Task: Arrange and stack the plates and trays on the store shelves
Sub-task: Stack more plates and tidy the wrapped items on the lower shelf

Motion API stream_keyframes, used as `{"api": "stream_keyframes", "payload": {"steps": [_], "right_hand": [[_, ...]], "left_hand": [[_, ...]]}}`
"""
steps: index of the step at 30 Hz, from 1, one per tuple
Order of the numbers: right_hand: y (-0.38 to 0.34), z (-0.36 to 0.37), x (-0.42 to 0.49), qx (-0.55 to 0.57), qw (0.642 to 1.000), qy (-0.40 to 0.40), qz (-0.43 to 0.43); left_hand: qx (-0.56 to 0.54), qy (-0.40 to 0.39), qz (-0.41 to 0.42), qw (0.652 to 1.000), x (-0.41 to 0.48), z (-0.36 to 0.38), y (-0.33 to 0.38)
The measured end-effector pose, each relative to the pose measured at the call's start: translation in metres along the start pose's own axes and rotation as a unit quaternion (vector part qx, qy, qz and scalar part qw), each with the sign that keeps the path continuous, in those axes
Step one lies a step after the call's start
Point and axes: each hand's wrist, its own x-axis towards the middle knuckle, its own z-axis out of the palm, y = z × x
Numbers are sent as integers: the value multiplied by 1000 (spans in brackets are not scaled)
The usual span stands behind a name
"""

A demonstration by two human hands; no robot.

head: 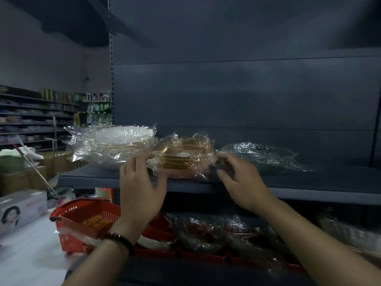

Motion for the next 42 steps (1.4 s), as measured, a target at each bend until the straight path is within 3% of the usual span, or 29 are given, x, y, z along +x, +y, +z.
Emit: {"api": "stream_keyframes", "payload": {"steps": [3,7,14,18,22,25,29,35,42], "right_hand": [[21,-7,-43,-10,999,43,11],[69,-14,-106,-17,995,68,75],[166,-35,-194,-23,966,97,237],[210,-57,-215,-41,948,129,289],[260,-73,-231,-78,926,185,320],[293,-82,-237,-79,921,183,334],[324,-96,-233,-137,909,230,320],[358,-102,-232,-143,901,202,357],[385,-103,-224,-175,888,236,354]], "left_hand": [[-40,-2,45,998,-43,16,24],[-106,-120,73,984,-97,55,56],[-176,-307,47,934,-167,146,107],[-220,-367,17,904,-186,200,130],[-259,-369,-12,893,-204,248,150],[-270,-380,-31,884,-218,279,162],[-257,-400,10,880,-225,312,174],[-237,-409,30,881,-231,349,181],[-249,-412,41,876,-238,360,187]]}}
